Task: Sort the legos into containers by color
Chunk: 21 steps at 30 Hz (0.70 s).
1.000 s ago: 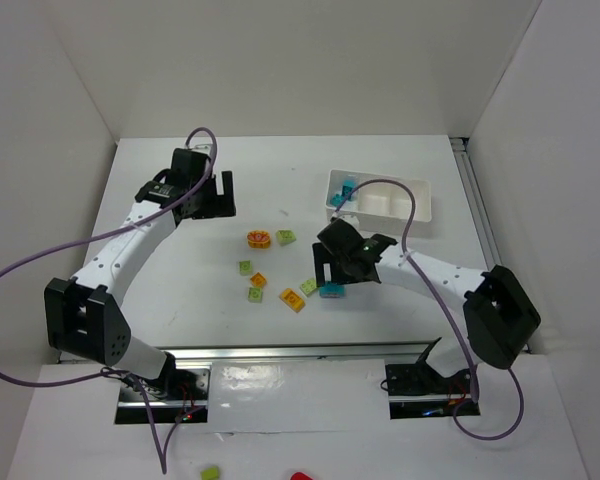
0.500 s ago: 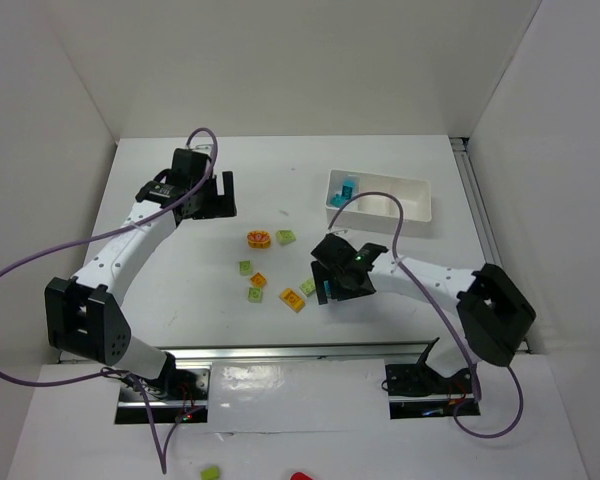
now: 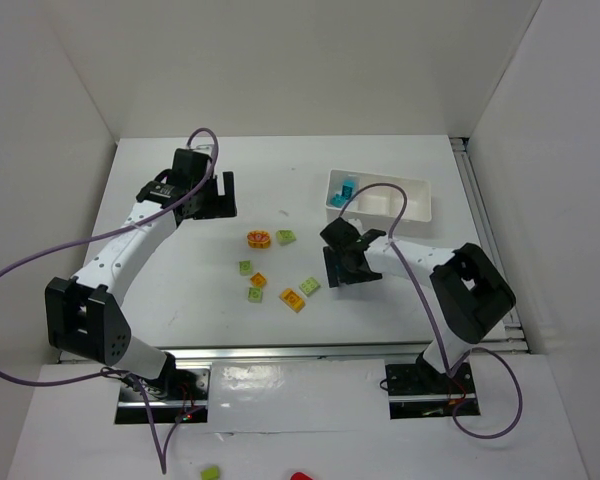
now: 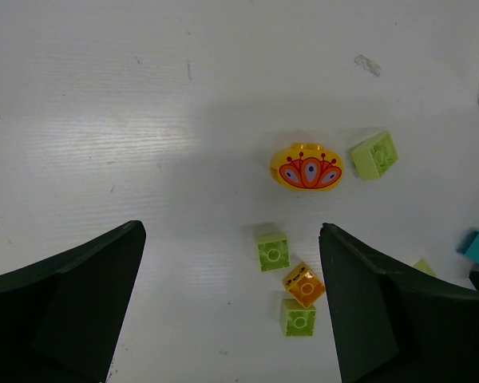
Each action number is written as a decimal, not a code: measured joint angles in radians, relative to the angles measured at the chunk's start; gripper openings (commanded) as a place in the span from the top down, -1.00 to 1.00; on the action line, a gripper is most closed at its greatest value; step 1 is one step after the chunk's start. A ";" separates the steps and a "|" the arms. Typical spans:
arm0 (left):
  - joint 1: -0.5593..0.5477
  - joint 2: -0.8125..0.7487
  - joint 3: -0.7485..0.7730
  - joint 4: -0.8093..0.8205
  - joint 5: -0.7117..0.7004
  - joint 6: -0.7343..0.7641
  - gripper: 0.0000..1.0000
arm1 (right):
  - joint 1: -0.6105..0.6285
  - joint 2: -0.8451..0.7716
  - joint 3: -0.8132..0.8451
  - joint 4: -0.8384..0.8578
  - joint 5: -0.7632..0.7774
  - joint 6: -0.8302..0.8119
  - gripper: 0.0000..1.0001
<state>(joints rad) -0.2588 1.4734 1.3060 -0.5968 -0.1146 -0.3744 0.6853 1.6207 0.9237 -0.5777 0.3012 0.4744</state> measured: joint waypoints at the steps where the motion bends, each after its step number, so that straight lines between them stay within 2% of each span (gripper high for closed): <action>1: 0.000 0.000 0.000 0.000 0.000 0.000 -1.00 | -0.013 0.003 0.000 0.014 -0.001 -0.009 -0.78; 11: 0.000 0.018 0.011 -0.004 0.000 0.000 -1.00 | -0.034 0.024 0.000 0.160 -0.011 -0.108 -0.78; 15: -0.005 0.023 0.026 -0.006 0.000 0.000 -1.00 | -0.038 0.024 0.004 0.194 -0.018 -0.137 -0.07; 19: -0.009 0.024 0.034 -0.005 0.000 0.000 -1.00 | -0.039 0.029 0.018 0.200 -0.028 -0.151 0.38; 21: -0.009 0.024 0.034 -0.005 0.000 0.000 -1.00 | -0.040 0.031 0.029 0.195 -0.029 -0.151 0.38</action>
<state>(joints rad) -0.2680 1.4975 1.3403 -0.6022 -0.1146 -0.3744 0.6453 1.6516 0.9524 -0.3828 0.2726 0.3237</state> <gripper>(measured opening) 0.997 0.441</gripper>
